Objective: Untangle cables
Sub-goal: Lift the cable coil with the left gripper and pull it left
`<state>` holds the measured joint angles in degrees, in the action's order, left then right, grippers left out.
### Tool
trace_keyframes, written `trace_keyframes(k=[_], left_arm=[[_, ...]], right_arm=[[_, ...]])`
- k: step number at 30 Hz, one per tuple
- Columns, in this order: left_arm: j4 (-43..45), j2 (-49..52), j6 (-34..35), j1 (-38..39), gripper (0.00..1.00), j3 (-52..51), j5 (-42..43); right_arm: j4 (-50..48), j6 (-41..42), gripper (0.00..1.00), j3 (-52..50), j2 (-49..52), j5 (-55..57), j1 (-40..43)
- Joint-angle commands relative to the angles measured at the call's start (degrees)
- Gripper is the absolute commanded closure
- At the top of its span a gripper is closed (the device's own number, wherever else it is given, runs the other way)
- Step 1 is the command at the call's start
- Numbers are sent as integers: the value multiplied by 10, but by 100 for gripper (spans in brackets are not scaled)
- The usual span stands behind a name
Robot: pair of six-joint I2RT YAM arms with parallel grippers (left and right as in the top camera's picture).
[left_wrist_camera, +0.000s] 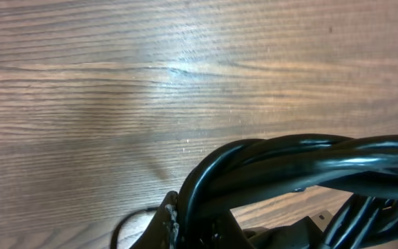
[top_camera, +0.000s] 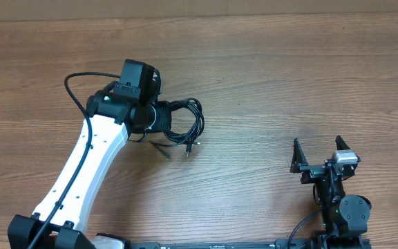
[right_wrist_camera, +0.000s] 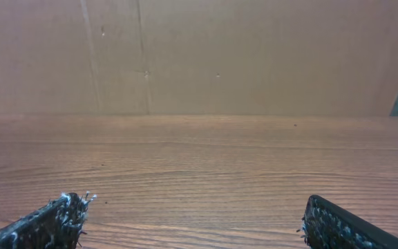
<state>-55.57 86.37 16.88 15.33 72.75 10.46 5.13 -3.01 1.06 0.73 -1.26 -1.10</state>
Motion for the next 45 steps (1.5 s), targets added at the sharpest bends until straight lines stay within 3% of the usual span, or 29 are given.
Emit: trace_keyframes(k=[1,28,45], left_arm=[[-1,-1,-49,1,96,6,23],[-70,-1,-25,1,96,6,25],[-45,-1,56,1,96,6,25]], right_arm=[[-3,-1,0,-6,-6,-1,3],[-3,-1,0,-6,-6,-1,3],[-3,-1,0,-6,-6,-1,3]])
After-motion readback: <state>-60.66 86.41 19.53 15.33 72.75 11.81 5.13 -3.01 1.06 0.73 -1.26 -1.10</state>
